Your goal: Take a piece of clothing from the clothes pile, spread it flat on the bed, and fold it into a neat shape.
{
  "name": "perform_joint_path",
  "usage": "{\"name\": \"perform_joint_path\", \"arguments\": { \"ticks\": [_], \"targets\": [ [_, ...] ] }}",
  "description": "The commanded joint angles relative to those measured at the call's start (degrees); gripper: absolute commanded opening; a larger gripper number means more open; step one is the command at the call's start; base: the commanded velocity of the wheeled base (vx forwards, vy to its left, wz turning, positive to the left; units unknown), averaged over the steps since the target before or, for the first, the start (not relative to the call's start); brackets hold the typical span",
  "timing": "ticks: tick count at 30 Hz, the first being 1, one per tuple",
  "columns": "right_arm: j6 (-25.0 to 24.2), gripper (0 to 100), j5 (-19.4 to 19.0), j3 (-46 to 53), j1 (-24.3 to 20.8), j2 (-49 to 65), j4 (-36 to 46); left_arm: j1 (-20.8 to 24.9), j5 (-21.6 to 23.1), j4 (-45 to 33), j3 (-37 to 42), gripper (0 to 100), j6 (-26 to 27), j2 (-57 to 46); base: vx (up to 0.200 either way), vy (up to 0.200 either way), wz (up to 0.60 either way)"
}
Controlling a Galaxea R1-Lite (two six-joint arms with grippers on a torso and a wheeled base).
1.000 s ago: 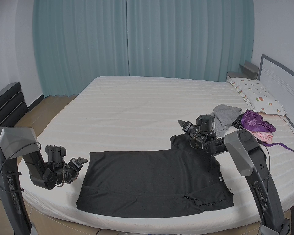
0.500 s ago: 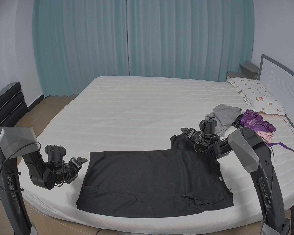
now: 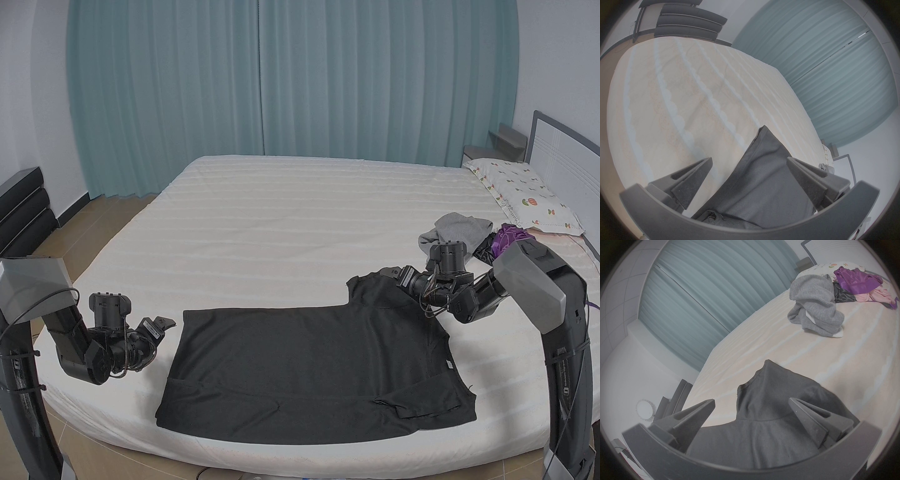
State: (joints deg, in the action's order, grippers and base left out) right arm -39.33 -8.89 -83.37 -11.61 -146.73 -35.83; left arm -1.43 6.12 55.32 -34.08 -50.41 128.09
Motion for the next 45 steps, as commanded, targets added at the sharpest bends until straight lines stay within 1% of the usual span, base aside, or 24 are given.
{"name": "perform_joint_path", "arguments": {
  "ticks": [1, 2, 4, 8, 9, 11, 14, 16, 17, 20, 22, 24, 25, 27, 30, 35, 45],
  "targets": [
    [0.0, 100, -1.4, 3.7, 1.1, 4.5, 0.0, 0.1, -0.1, -0.1, -0.8, 100, 0.0, -1.1, 0.000, 0.000, 0.00],
    [0.0, 100, -2.5, 5.5, 1.4, 5.6, 0.0, 0.2, -0.3, -0.7, -2.2, 100, 0.0, -1.6, 0.000, 0.000, 0.00],
    [-0.1, 100, -3.0, 6.6, 1.6, 6.5, 0.0, 0.2, -0.5, -1.2, -3.5, 100, 0.1, -1.9, 0.000, 0.000, 0.00],
    [-0.1, 100, -3.0, 7.6, 1.6, 6.7, 0.0, 0.2, -0.8, -4.9, -8.1, 100, 1.0, -1.9, 0.000, 0.000, 0.00],
    [-0.1, 100, -3.0, 7.6, 1.6, 6.7, 0.0, 0.2, -0.8, -4.9, -8.1, 100, 1.0, -1.9, 0.000, 0.000, 0.00],
    [0.0, 100, -3.1, 8.3, 1.6, 6.7, 0.0, 0.2, -0.7, -8.7, -12.3, 100, 1.5, -1.3, 0.000, 0.000, 0.00],
    [0.0, 100, -3.1, 8.4, 1.6, 6.5, 0.0, 0.5, -0.6, -12.0, -17.1, 100, 2.9, -0.3, 0.000, 0.000, 0.00],
    [0.0, 100, -3.1, 8.4, 1.6, 6.5, 0.0, 0.5, -0.6, -12.1, -17.2, 100, 2.9, -0.1, 0.000, 0.000, 0.00],
    [0.0, 100, -3.1, 8.4, 1.6, 6.0, 0.0, 0.8, -0.1, -13.3, -21.5, 100, 3.4, 2.6, 0.000, 0.000, 0.00],
    [0.0, 100, -3.1, 8.7, 1.6, 5.7, 0.0, 1.4, -0.1, -14.0, -25.5, 100, 3.8, 5.7, 0.000, 0.000, 0.00],
    [0.0, 100, -3.1, 8.7, 1.6, 5.7, 0.0, 1.5, -0.1, -14.2, -26.3, 100, 4.3, 6.4, 0.000, 0.000, 0.00],
    [0.0, 100, -3.1, 8.7, 1.6, 5.7, 0.0, 2.0, 0.0, -14.3, -28.3, 100, 8.5, 9.4, 0.000, 0.000, 0.00],
    [0.0, 100, -3.1, 8.7, 1.6, 5.6, 0.0, 2.0, 0.0, -14.2, -29.1, 100, 9.7, 9.9, 0.000, 0.000, 0.00],
    [0.0, 100, -3.1, 8.7, 1.6, 5.6, 0.0, 2.1, 0.0, -14.5, -30.6, 100, 10.2, 10.8, 0.000, 0.000, 0.00],
    [0.0, 100, -3.1, 8.7, 1.6, 5.5, 0.0, 2.3, 0.0, -14.4, -31.6, 100, 10.4, 11.6, 0.000, 0.000, 0.00],
    [0.0, 100, -3.1, 8.5, 1.6, 5.1, 0.0, 2.6, 0.0, -14.4, -36.1, 100, 10.3, 16.0, 0.000, 0.000, 0.00],
    [0.0, 100, -2.9, 7.8, 1.3, 4.3, 0.0, 2.7, 0.2, -14.1, -36.1, 100, 10.3, 17.3, 0.000, 0.000, 0.00]
  ]
}}
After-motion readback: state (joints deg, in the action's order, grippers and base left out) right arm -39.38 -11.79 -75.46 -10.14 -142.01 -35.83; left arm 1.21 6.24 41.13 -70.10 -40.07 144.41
